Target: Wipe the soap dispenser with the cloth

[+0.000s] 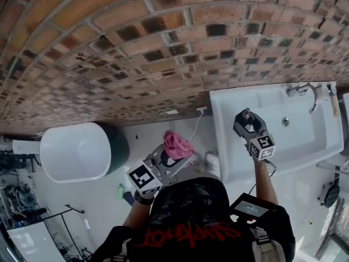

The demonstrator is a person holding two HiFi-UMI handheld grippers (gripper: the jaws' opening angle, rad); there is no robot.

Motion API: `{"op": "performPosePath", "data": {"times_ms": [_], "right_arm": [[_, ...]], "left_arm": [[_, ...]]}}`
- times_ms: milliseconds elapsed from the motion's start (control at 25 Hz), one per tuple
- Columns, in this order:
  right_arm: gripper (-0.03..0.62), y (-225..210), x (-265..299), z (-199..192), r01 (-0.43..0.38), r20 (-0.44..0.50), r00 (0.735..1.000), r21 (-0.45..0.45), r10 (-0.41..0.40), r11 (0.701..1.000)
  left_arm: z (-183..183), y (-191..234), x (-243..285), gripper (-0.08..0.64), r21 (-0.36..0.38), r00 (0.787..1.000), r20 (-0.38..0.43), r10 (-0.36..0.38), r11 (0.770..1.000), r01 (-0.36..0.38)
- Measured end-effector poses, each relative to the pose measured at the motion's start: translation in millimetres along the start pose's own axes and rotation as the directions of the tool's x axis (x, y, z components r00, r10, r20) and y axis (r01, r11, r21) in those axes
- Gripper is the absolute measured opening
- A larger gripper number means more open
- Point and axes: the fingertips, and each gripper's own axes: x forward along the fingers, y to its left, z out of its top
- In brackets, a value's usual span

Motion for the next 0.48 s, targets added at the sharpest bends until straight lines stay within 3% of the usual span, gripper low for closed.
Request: {"op": "performPosePath", "data": {"times_ms": [200,360,480], "right_arm": [[0.302,-46.8,62.8,-27.1,0.052,-0.047,0.998,0.012,-0.051,0.999],[0.301,-73.4,92.2,-31.9,0.130,-0.038,0.991,-0.042,-0.131,0.991],[0.302,-75.4,106.9,-25.3,0.135,0.016,0.991,-0.071,-0.134,0.988]], "left_arm": [[-10.4,-7.1,-15.7,0.091,-0.022,0.981,-0.014,0.195,0.981,-0.195],[-18.6,-4.8,-37.8,0.091,-0.068,0.936,-0.001,0.353,0.933,-0.352],[-22.8,-3.4,-40.0,0.091,-0.086,0.918,0.002,0.397,0.914,-0.396]]}}
